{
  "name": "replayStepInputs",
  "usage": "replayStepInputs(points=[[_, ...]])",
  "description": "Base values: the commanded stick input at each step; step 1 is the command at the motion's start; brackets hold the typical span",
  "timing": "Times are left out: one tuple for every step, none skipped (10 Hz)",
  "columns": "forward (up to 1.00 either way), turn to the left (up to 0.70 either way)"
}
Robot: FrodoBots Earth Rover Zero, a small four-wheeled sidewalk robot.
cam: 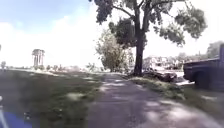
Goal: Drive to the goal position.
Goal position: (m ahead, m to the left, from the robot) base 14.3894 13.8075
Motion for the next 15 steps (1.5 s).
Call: replayStepInputs(points=[[0.7, 0.35], [0.7, 0.35], [0.7, 0.35], [0.7, 0.35], [0.7, 0.35], [0.7, 0.35], [0.7, 0.35], [0.7, 0.35], [0.7, 0.35], [0.7, 0.35], [0.7, 0.35], [0.7, 0.35], [0.7, 0.35], [0.7, 0.35], [0.7, 0.35]])
